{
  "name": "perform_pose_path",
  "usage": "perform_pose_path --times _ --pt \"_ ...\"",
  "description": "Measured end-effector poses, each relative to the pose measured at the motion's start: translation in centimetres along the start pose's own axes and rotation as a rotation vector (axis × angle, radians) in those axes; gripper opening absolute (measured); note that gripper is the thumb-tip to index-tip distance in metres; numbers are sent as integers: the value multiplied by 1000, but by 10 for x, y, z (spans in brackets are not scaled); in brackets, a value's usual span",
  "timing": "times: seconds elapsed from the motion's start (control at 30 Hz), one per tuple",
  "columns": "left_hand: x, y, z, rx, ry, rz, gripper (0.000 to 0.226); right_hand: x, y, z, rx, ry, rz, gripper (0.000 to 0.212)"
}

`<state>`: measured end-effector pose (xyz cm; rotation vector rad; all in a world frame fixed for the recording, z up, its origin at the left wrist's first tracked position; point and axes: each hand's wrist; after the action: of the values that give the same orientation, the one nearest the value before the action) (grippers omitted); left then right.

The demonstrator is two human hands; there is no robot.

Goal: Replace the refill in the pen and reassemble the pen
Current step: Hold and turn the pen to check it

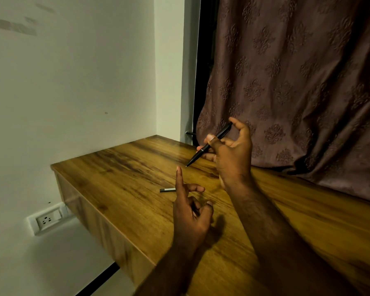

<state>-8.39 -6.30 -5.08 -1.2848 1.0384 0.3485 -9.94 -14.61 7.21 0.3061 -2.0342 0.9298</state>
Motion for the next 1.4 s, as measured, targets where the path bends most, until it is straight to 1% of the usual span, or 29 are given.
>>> perform_pose_path --times 0.1,0.27,0.37,0.5,0.7,0.77,0.9,1.03,1.17,1.27,1.4 --pt "-1 0 0 -6 -5 -1 94 0 0 0 8 -7 -17 62" --pt "-2 0 0 -7 11 -2 95 0 -1 1 11 49 15 60" --pt "-2 0 0 -7 4 -4 95 -2 -2 0 19 73 14 65" --pt "0 0 0 -8 7 -3 94 -2 -1 -1 42 184 93 62" --pt "-1 0 0 -6 29 27 78 0 0 1 79 237 134 65" --pt "-3 0 0 -4 35 40 79 0 0 1 83 227 135 61" --pt "-2 0 0 -1 16 54 77 2 -3 2 53 166 135 63" --pt "-3 0 1 2 9 52 76 2 -4 4 54 158 130 58" --pt "-3 0 1 2 10 53 74 2 -6 4 57 146 119 62" --pt "-4 0 1 8 17 67 72 2 -5 4 65 176 137 59" --pt "-4 0 1 9 11 56 74 2 -6 4 46 160 118 63"
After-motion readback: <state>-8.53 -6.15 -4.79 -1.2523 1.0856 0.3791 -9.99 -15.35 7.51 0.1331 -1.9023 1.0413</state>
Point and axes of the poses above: each hand's wrist, its own y-axis away from the middle knuckle, its own z-axis out of the back of the hand, x = y × z, and after that the axes turned 3 degrees about z, right-handed
